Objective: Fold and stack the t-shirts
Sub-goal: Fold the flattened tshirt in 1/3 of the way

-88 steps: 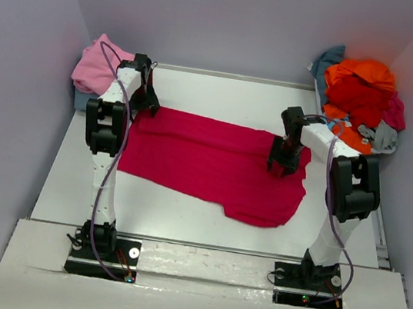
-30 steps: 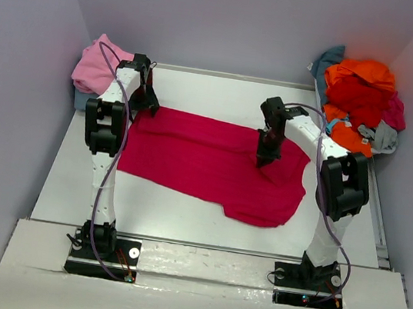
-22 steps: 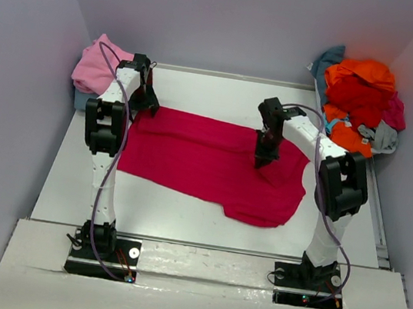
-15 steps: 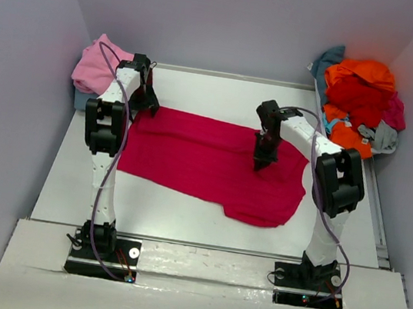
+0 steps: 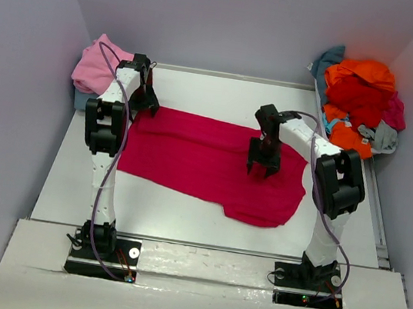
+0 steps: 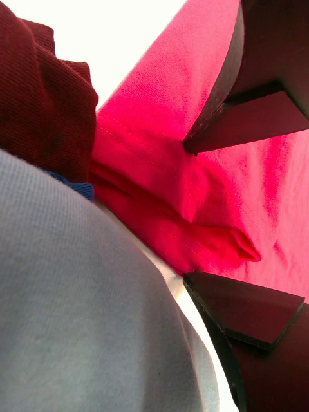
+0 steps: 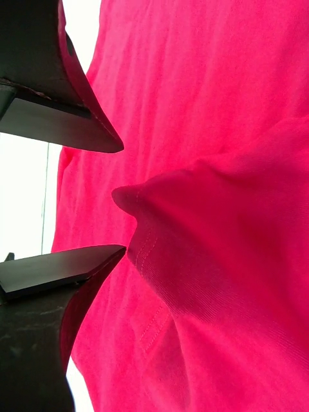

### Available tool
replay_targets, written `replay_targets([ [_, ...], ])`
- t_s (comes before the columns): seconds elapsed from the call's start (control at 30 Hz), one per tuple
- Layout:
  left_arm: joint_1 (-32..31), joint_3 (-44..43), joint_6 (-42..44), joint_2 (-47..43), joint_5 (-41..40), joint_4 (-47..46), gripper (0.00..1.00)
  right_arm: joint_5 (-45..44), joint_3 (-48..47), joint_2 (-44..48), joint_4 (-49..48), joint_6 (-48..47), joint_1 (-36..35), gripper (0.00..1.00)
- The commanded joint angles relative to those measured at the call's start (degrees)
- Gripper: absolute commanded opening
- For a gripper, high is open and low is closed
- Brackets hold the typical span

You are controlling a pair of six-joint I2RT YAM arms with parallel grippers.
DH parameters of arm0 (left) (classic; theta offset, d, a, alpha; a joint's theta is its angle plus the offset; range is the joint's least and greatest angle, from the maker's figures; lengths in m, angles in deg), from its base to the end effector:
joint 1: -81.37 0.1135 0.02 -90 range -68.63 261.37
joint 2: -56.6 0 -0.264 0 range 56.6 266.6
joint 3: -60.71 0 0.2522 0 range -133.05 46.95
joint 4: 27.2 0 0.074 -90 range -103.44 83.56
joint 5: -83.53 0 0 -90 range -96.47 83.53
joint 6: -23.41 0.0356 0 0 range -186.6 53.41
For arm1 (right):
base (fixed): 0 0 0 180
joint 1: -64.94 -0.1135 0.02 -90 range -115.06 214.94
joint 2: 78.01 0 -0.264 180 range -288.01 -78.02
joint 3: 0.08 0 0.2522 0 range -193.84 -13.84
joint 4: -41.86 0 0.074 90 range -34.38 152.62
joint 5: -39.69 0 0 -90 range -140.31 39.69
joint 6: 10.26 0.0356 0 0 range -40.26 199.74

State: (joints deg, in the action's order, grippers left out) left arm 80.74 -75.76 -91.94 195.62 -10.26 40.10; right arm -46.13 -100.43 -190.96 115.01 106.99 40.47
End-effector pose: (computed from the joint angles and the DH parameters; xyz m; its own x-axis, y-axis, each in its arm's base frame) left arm 0.5090 -0.0032 0.1726 -0.8433 -0.4180 -0.3379 -0.4126 0.9063 -0.0914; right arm 0.3422 0.1586 0.1924 -0.9983 0.0474 -0.0326 0.0440 0.9942 0.0986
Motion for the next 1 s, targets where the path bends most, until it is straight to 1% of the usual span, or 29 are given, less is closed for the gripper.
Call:
replay_targets([
  [0.0, 1.2, 1.4, 0.4, 1.3, -2.5, -0.5, 0.87, -1.8, -4.1, 2.6, 2.1, 0.1, -0.4, 0.65],
  [0.13, 1.2, 1.5, 0.5, 1.1, -2.5, -0.4, 0.87, -3.7, -4.9, 2.6, 3.3, 0.8, -0.4, 0.65],
  [0.27, 1.2, 1.9, 0.5, 1.1, -2.6, -0.5, 0.87, -6.7, -3.6, 5.4, 2.9, 2.5, -0.4, 0.65],
  [0.33, 1.2, 2.0, 0.5, 1.1, -2.6, -0.6, 0.87, -8.7, -2.3, 6.2, 2.7, 3.5, -0.4, 0.65],
  [0.67, 1.2, 2.3, 0.5, 0.8, -2.4, -0.6, 0.87, -12.2, 3.1, 6.4, 0.7, 7.4, -0.4, 0.64],
  [0.97, 1.2, 2.6, 0.5, 0.5, -2.4, -0.7, 0.87, -13.8, 6.2, 7.4, -1.8, 8.9, 3.0, 0.64],
])
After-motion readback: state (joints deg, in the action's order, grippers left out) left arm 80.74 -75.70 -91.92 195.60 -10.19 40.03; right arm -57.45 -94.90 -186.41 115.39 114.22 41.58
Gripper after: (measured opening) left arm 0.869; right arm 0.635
